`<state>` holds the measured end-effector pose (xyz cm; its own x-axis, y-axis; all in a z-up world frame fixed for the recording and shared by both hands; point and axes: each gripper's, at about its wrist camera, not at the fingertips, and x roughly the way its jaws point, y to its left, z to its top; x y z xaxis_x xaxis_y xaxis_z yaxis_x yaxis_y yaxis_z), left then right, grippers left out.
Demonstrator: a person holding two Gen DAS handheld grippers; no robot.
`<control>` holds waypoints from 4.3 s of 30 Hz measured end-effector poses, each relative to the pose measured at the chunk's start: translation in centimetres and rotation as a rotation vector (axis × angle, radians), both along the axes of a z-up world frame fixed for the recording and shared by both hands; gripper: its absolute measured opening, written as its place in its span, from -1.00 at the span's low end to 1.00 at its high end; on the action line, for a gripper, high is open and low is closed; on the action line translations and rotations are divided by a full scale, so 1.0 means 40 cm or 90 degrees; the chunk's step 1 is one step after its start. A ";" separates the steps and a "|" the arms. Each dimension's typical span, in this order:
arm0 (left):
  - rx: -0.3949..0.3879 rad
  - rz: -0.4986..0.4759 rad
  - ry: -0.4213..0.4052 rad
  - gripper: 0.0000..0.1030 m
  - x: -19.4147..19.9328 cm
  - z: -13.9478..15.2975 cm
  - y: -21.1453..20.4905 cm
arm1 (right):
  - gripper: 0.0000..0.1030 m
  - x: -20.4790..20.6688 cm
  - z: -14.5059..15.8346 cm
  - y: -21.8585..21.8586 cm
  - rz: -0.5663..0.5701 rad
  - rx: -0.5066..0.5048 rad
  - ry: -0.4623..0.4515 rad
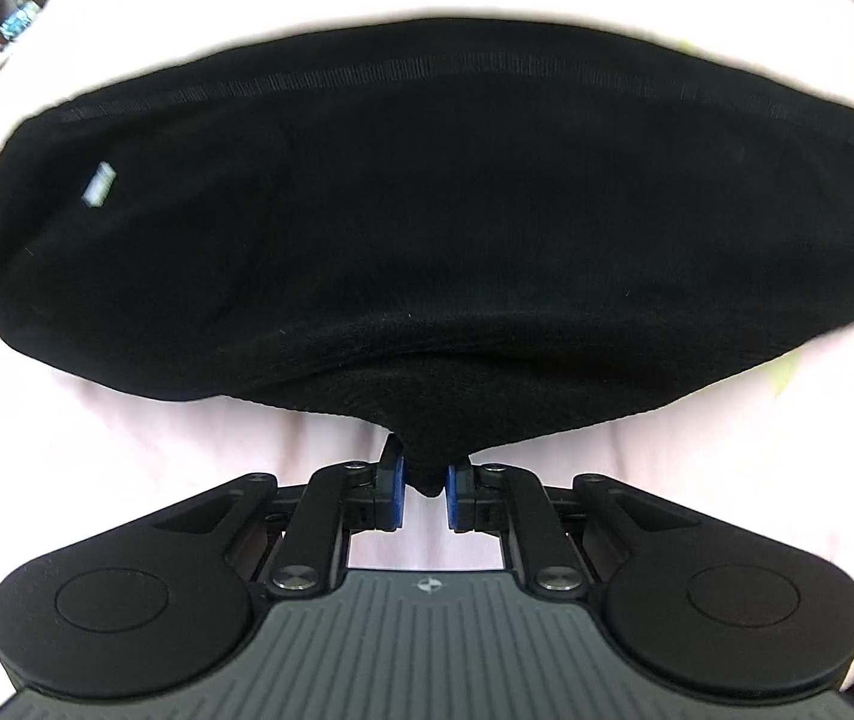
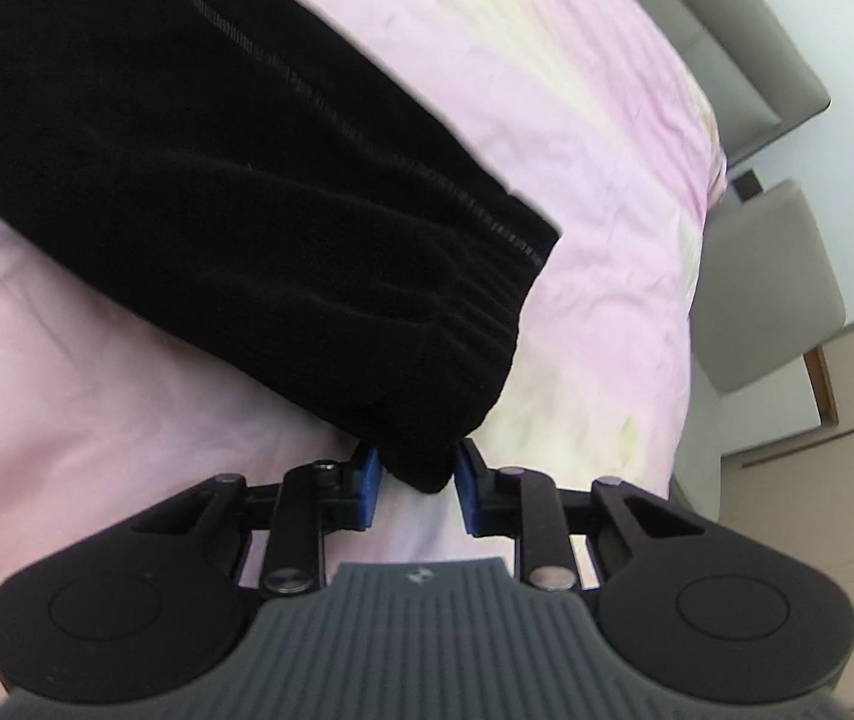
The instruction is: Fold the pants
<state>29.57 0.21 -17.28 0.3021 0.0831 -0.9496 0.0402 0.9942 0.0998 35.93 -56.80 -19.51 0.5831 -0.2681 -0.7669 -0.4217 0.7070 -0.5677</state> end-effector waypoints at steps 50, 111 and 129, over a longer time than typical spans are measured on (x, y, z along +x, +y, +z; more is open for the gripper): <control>-0.082 0.046 -0.209 -0.37 0.021 0.144 0.098 | -0.53 0.036 0.280 -0.125 -0.459 0.720 -0.143; -0.318 -0.048 -0.181 -0.87 0.258 0.023 0.051 | -0.49 0.128 0.131 0.947 -0.041 0.495 0.131; -0.379 0.026 -0.164 0.32 0.221 0.095 0.141 | -0.38 0.046 0.078 1.076 -0.034 0.581 0.171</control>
<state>38.41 5.86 -13.46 0.5340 -0.4194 -0.7341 0.0497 0.8824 -0.4679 37.76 -13.74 -16.40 0.3614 0.4790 -0.8000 -0.4126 0.8515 0.3235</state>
